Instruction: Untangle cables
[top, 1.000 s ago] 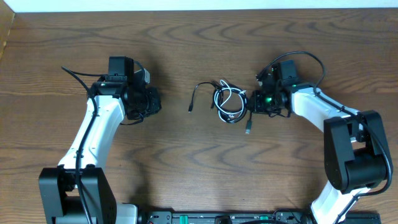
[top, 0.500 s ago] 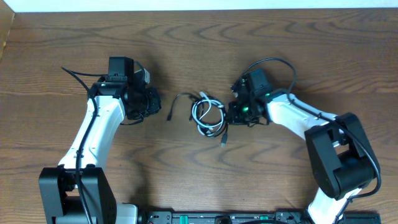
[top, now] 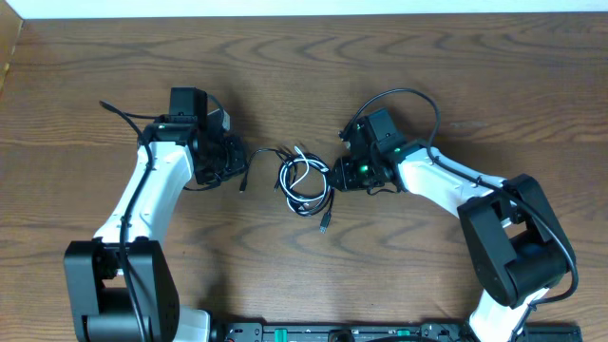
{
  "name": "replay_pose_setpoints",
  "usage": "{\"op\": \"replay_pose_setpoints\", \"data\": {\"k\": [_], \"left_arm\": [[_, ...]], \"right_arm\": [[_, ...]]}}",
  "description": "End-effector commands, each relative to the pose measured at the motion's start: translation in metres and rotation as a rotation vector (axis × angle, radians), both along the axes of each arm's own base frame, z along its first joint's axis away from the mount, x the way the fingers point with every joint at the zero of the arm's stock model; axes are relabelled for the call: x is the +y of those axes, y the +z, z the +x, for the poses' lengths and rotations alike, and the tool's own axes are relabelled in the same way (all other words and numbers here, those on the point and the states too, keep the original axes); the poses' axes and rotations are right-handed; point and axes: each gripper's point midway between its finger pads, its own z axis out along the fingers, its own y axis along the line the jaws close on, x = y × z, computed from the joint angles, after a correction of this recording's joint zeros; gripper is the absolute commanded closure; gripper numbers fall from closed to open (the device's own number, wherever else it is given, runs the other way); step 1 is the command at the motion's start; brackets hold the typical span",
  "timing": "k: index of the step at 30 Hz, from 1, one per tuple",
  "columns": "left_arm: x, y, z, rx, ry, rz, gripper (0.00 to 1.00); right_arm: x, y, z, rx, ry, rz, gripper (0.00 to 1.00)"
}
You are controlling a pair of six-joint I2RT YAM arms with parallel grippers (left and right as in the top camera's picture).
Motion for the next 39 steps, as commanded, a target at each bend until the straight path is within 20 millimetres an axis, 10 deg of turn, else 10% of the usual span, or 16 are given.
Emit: {"op": "replay_pose_setpoints", "data": {"k": [1, 25, 39], "left_arm": [[-0.01, -0.008, -0.006, 0.046, -0.011, -0.044, 0.87], [-0.092, -0.062, -0.038, 0.165, -0.18, -0.04, 0.78], [-0.073, -0.076, -0.036, 0.186, -0.02, 0.068, 0.76]], "right_arm": [[-0.004, 0.008, 0.018, -0.041, -0.027, 0.023, 0.73], [0.008, 0.008, 0.016, -0.083, -0.004, 0.0, 0.78], [0.018, 0.006, 0.007, -0.082, 0.022, -0.011, 0.82]]}}
